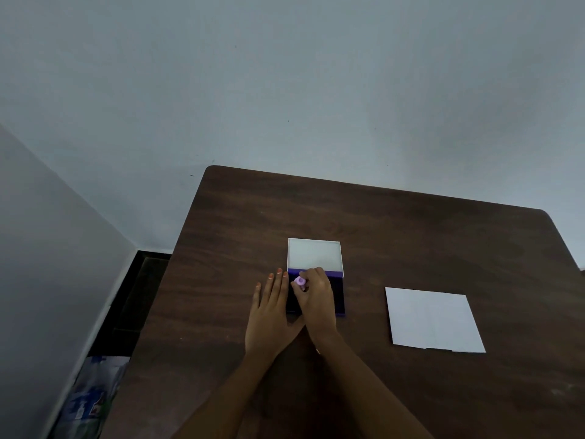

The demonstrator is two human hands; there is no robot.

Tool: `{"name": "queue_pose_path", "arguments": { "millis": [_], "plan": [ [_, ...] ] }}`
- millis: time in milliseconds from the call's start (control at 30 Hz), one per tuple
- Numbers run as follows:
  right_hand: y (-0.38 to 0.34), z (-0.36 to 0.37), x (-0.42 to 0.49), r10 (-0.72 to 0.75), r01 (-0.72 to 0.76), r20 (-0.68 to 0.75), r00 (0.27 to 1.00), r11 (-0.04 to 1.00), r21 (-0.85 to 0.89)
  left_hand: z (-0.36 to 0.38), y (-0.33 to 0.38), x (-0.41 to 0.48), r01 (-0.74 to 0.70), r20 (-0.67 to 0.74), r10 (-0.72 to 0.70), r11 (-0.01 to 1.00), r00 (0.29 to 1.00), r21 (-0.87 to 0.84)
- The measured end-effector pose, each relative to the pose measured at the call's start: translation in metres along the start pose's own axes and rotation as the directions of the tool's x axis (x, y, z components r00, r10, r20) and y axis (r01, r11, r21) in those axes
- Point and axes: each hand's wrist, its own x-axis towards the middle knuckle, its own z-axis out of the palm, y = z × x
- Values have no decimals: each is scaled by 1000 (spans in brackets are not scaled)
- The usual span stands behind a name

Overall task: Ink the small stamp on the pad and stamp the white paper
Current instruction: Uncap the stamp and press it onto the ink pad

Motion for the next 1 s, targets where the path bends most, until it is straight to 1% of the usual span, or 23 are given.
{"name": "queue_pose_path", "arguments": {
  "millis": [133,233,300,367,400,433,500,567,600,633,667,733,800,900,1000],
  "plan": [
    [-1,0,2,27,-27,5,1000,999,32,-1,1,-1,3,-19,-3,1000,1000,14],
    [-1,-5,6,70,-71,16,997,994,84,-2,2,-2,10,-38,-11,1000,999,-19],
    [3,-11,7,105,-101,-10,994,976,191,-3,3,-3,19,-49,-21,999,999,-48],
    [8,-20,5,194,-162,-48,980,914,371,-5,3,-3,24,-65,-31,994,997,-105],
    [10,-24,4,276,-228,-27,961,843,486,-6,4,-3,24,-72,-35,988,997,-150],
    [12,-30,2,355,-300,29,934,740,602,-8,4,-4,27,-79,-43,979,996,-203],
    [13,-41,-3,440,-404,184,879,483,777,-12,6,-4,55,-94,-90,944,992,-326],
    [15,-56,-7,443,-461,351,825,168,871,-18,8,-4,123,-89,-183,881,979,-456],
    [16,-63,-9,418,-472,427,802,5,882,-21,10,-4,164,-78,-234,847,969,-505],
    [18,-70,-11,378,-475,487,788,-130,870,-24,11,-4,198,-70,-276,823,959,-533],
    [19,-76,-14,335,-478,526,782,-221,850,-27,12,-4,222,-67,-305,811,950,-541],
    [21,-88,-18,276,-479,560,781,-309,821,-31,17,-5,242,-75,-329,814,941,-527],
    [23,-97,-22,242,-477,573,783,-356,803,-34,24,-6,224,-103,-319,827,942,-515],
    [28,-111,-28,221,-473,573,789,-376,796,-35,41,-6,156,-160,-259,866,952,-475],
    [37,-128,-33,258,-441,551,794,-380,813,-33,66,-6,47,-200,-145,904,969,-425]
  ]
}}
